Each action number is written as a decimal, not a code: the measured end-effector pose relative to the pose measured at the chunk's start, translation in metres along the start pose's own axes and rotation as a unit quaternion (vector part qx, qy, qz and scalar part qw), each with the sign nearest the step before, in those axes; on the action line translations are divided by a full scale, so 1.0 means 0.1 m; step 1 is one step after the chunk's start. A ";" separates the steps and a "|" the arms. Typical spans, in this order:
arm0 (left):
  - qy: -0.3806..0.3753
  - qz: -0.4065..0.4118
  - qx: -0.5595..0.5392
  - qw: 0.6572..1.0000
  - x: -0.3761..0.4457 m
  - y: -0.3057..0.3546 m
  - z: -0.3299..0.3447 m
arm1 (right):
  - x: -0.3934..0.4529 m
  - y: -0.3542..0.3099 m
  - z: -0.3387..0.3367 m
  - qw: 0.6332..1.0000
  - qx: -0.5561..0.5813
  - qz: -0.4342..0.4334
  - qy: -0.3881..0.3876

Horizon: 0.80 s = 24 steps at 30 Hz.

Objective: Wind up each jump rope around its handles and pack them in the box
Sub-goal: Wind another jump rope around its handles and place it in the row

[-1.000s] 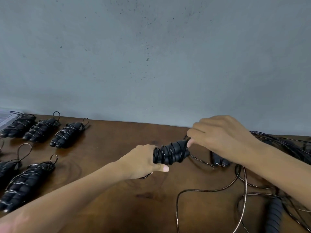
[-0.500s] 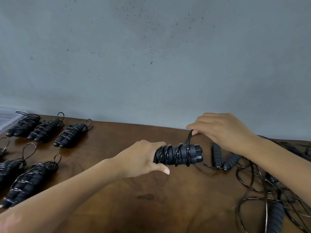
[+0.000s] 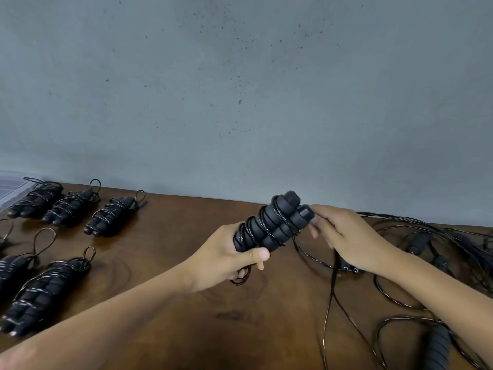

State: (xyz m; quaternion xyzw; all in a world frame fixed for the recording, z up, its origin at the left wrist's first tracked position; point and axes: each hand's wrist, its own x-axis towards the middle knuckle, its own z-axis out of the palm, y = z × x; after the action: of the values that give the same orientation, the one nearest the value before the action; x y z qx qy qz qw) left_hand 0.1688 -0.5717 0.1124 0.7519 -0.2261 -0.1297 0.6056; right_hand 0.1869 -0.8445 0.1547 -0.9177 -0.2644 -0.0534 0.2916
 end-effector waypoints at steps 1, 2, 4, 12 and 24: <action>0.001 0.002 -0.013 1.000 0.00 -0.01 0.00 | -0.02 -0.01 -0.01 1.000 0.005 0.003 0.000; 0.002 0.005 -0.023 1.000 -0.01 -0.02 -0.01 | -0.03 -0.02 -0.01 1.000 0.009 0.005 0.000; 0.009 0.006 -0.045 0.999 -0.02 -0.06 -0.01 | -0.06 -0.04 -0.01 1.000 0.010 0.012 -0.002; 0.082 -0.051 -0.114 0.989 0.00 -0.12 -0.07 | -0.15 -0.03 -0.14 0.994 -0.019 0.098 0.038; 0.093 -0.170 -0.047 0.980 0.03 -0.09 -0.27 | -0.28 -0.47 -0.53 0.954 -0.298 -0.013 -0.031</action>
State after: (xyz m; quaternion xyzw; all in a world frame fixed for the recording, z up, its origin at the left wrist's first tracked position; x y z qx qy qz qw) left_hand 0.1858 -0.5488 0.1100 0.7590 -0.0315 -0.1707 0.6275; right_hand 0.1421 -0.8544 0.2154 -0.9606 -0.2573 -0.1050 -0.0044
